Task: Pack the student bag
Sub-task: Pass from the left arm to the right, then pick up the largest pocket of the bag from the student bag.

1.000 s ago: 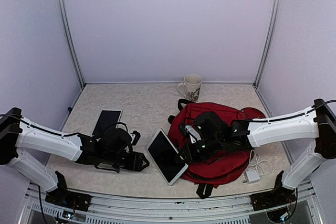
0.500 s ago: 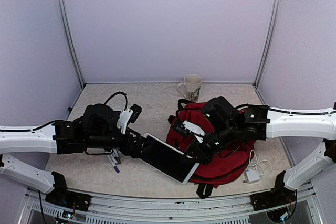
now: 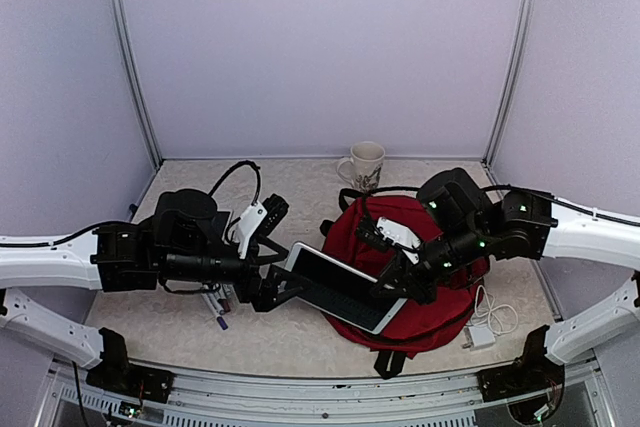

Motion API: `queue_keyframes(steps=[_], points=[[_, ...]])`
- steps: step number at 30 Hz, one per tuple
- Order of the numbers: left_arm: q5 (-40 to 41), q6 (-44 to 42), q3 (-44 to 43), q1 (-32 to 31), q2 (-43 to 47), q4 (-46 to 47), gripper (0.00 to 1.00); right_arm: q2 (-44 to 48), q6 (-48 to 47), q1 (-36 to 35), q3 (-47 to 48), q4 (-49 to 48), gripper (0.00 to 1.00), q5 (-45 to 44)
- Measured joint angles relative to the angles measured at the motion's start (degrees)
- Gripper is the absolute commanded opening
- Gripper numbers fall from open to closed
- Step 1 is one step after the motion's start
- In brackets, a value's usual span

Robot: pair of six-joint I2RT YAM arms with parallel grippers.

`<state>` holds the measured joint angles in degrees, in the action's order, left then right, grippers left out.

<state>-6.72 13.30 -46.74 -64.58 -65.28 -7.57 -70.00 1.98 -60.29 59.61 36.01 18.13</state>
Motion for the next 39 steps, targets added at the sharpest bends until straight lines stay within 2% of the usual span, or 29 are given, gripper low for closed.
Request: queue_keyframes(steps=[3, 7, 13, 18, 23, 27, 31, 34, 37, 39], points=[[3.93, -0.11, -2.54, 1.31, -0.13, -0.24, 0.89, 2.05, 3.23, 2.43, -0.13, 2.19, 0.00, -4.83], [7.04, -0.76, -7.61, 2.73, -4.52, -0.70, 0.76, 7.10, 8.15, 8.37, -0.15, 4.61, 0.00, -11.06], [8.20, -5.09, -19.19, -4.61, -21.20, -1.36, 0.67, 13.22, 14.82, 18.03, -0.15, 6.69, 0.00, -20.68], [6.67, -10.05, -29.29, -11.43, -36.35, -3.28, 0.56, 14.45, 16.33, 19.65, -0.17, 7.48, 0.00, -21.86], [7.04, -14.34, -35.93, -14.99, -47.87, -7.15, 0.39, 14.53, 16.68, 19.96, -0.92, 7.76, 0.00, -21.66], [8.33, -16.20, -38.32, -15.06, -52.85, -10.29, 0.26, 15.06, 16.76, 20.00, -2.19, 8.00, 0.00, -20.72], [10.01, -16.79, -38.62, -14.53, -53.99, -12.11, 0.19, 15.32, 16.76, 20.04, -2.78, 8.26, 0.00, -19.89], [10.86, -16.57, -38.95, -14.27, -53.99, -12.26, 0.18, 15.50, 16.74, 20.09, -3.19, 8.22, 0.00, -19.41], [11.45, -15.96, -39.04, -13.40, -53.99, -12.28, 0.38, 15.50, 16.72, 20.15, -3.45, 8.22, 0.00, -18.95], [11.41, -15.41, -39.04, -12.55, -53.99, -12.17, 0.43, 15.50, 16.72, 20.17, -3.56, 8.20, 0.00, -18.58]])
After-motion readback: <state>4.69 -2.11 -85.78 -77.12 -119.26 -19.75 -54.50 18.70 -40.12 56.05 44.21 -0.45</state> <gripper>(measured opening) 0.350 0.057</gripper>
